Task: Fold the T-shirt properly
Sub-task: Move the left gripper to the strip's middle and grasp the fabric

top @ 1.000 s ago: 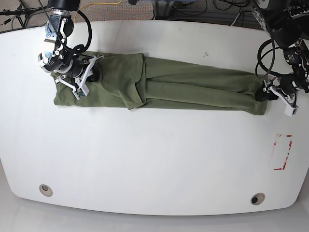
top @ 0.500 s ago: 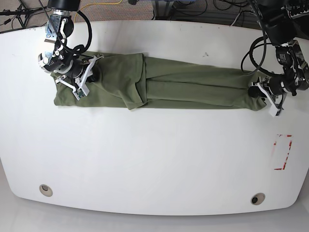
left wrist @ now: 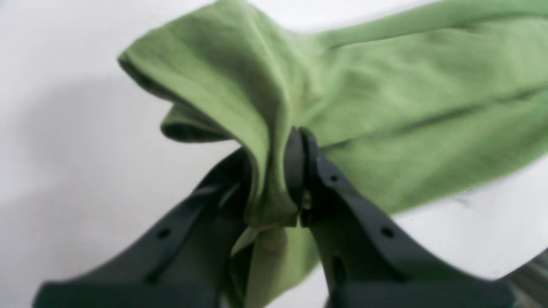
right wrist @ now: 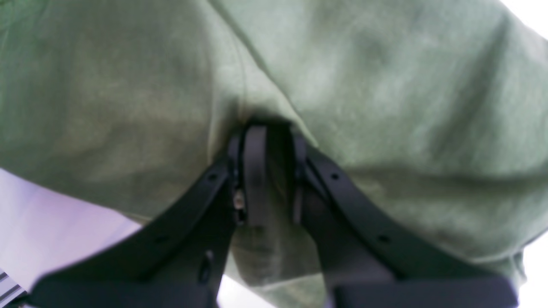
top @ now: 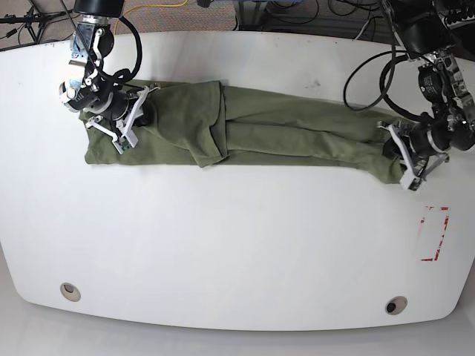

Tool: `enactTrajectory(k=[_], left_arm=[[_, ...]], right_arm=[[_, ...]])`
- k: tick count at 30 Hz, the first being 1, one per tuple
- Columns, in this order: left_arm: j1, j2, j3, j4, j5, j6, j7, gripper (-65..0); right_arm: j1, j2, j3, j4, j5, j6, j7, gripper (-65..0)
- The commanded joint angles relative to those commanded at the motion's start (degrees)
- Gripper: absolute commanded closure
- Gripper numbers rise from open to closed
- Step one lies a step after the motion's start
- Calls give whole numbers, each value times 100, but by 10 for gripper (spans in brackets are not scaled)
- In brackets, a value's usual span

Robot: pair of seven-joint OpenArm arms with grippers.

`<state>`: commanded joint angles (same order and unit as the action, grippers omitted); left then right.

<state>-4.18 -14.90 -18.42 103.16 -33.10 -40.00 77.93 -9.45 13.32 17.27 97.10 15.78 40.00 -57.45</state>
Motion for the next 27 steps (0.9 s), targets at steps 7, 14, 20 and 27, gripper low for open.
enactTrajectory(k=[7, 14, 20, 27], left_arm=[[70, 527, 1714, 484, 26, 0, 0, -42], [-26, 1240, 2136, 457, 220, 0, 0, -42], [-35, 1618, 2356, 440, 1037, 0, 0, -43], [-53, 1837, 2505, 440, 1257, 0, 0, -43]], right_arm=[[53, 0, 0, -9, 0, 0, 0, -79], [105, 0, 0, -18, 0, 0, 0, -79], [132, 0, 0, -18, 0, 0, 0, -79], [132, 0, 0, -9, 0, 0, 0, -79]])
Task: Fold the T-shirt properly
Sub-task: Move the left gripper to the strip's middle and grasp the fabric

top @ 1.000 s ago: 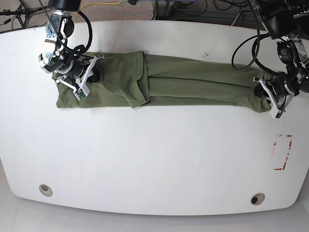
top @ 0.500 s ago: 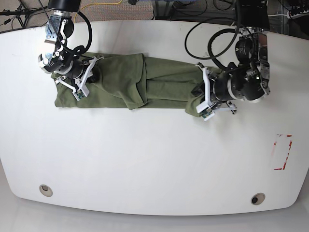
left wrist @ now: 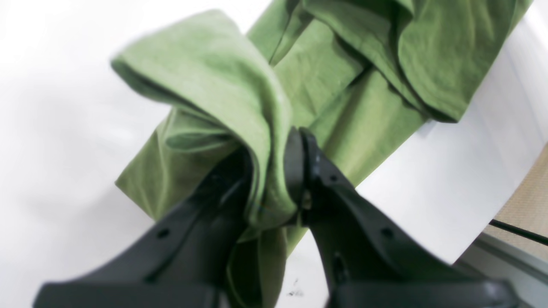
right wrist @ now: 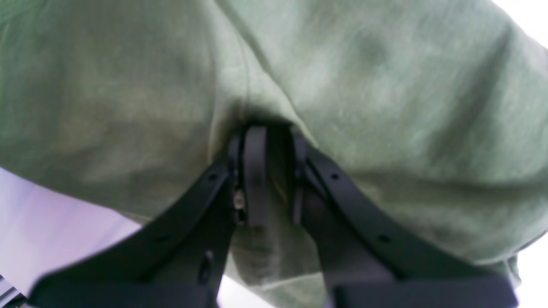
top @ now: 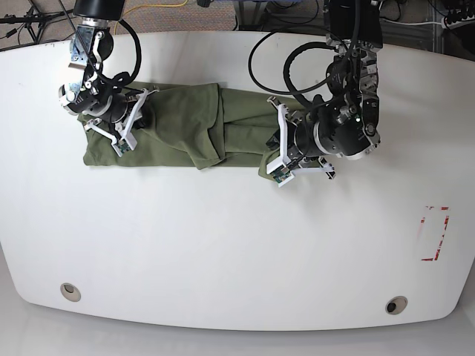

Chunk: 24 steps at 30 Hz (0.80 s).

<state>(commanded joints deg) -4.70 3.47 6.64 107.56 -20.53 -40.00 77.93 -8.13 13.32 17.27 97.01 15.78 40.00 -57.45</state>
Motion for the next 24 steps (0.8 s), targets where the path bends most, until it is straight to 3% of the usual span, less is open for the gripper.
enactTrajectory(k=[8, 16, 19, 24], left_arm=[[-9, 9, 422, 0, 0, 0, 0, -56], [-18, 35, 712, 26, -26, 0, 0, -289], [-26, 211, 756, 70, -35, 0, 0, -328], [-79, 281, 756, 422, -211, 0, 207, -338]], right_arm=[[0, 0, 0, 0, 9, 0, 0, -79], [-18, 0, 0, 0, 9, 0, 0, -79], [-18, 0, 0, 0, 9, 0, 0, -79], [-26, 0, 0, 0, 9, 0, 0, -79]])
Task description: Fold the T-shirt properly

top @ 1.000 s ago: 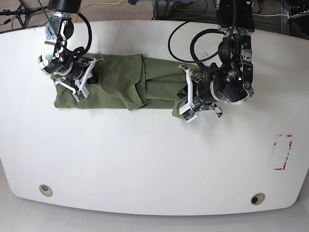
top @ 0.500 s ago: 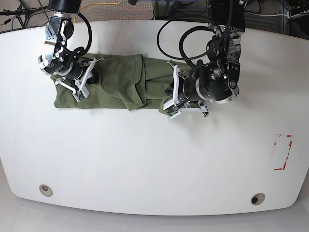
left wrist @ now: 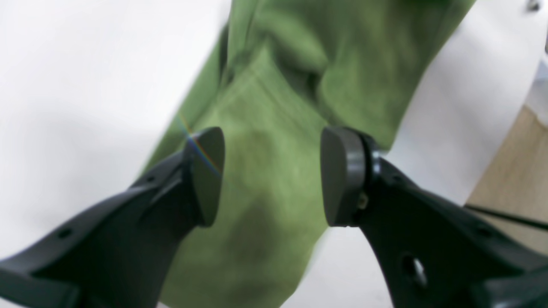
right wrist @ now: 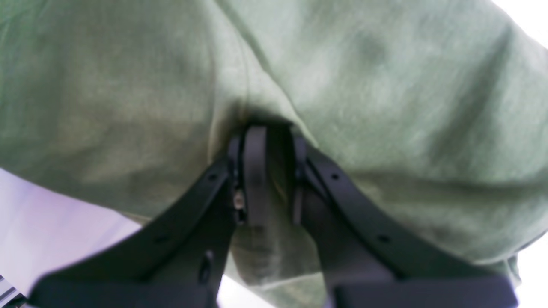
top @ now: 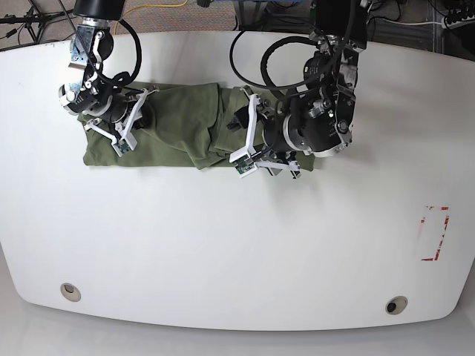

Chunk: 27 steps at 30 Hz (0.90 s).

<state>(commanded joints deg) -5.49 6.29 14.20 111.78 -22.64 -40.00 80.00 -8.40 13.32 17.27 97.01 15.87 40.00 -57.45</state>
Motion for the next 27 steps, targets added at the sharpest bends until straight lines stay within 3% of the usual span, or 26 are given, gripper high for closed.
enactTrajectory(k=[4, 9, 14, 21, 23, 27], left_arm=[[-114, -53, -299, 0, -448, 0, 0, -332], [-141, -202, -1187, -185, -211, 0, 0, -332], [-105, -378, -1600, -571, 193, 0, -224, -332], [35, -853, -1653, -941, 299, 0, -593, -332], [105, -976, -1662, -932, 290, 0, -593, -332], [141, -1248, -2004, -624, 290, 0, -629, -332]], right_arm=[[0, 0, 0, 9, 0, 0, 0, -79], [26, 0, 0, 26, 0, 0, -9, -79], [35, 0, 0, 580, 0, 0, -79, -82], [352, -316, 18, 1327, 0, 0, -993, -97], [404, -440, 0, 1512, 9, 0, -1204, -140], [510, -923, 0, 1741, 185, 0, -1433, -304]])
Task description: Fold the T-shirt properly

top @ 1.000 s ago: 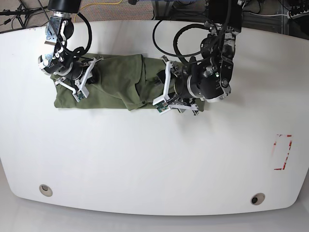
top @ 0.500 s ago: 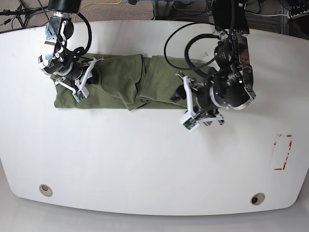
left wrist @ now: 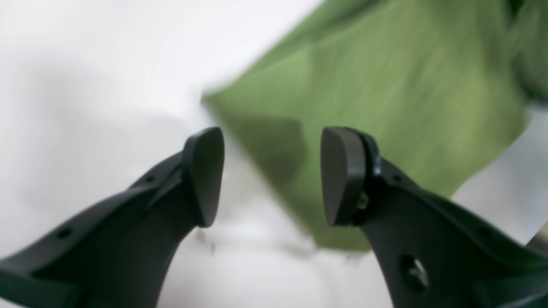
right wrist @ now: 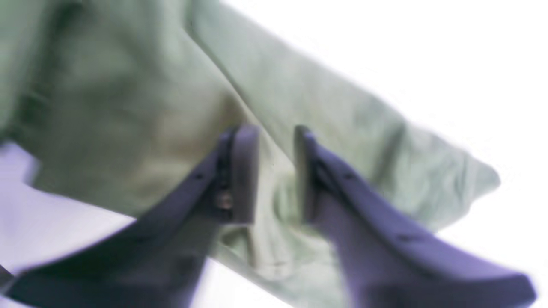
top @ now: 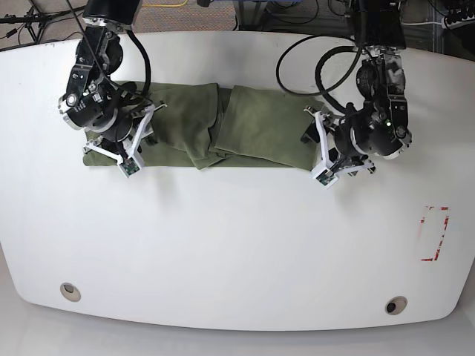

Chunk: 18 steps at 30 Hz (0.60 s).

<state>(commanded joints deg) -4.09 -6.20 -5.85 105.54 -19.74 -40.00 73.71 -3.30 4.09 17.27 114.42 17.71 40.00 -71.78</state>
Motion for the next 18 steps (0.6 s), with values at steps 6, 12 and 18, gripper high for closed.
enactTrajectory(k=[6, 12, 18], left_arm=[[9, -281, -738, 105, 0, 0, 9, -332], [0, -527, -1178, 105, 0, 0, 0, -332], [0, -738, -1222, 105, 0, 0, 0, -332]], right_arm=[[114, -334, -18, -105, 1090, 0, -229, -469], [369, -501, -26, -598, 1389, 0, -273, -480], [563, -475, -642, -1187, 1389, 0, -229, -480]])
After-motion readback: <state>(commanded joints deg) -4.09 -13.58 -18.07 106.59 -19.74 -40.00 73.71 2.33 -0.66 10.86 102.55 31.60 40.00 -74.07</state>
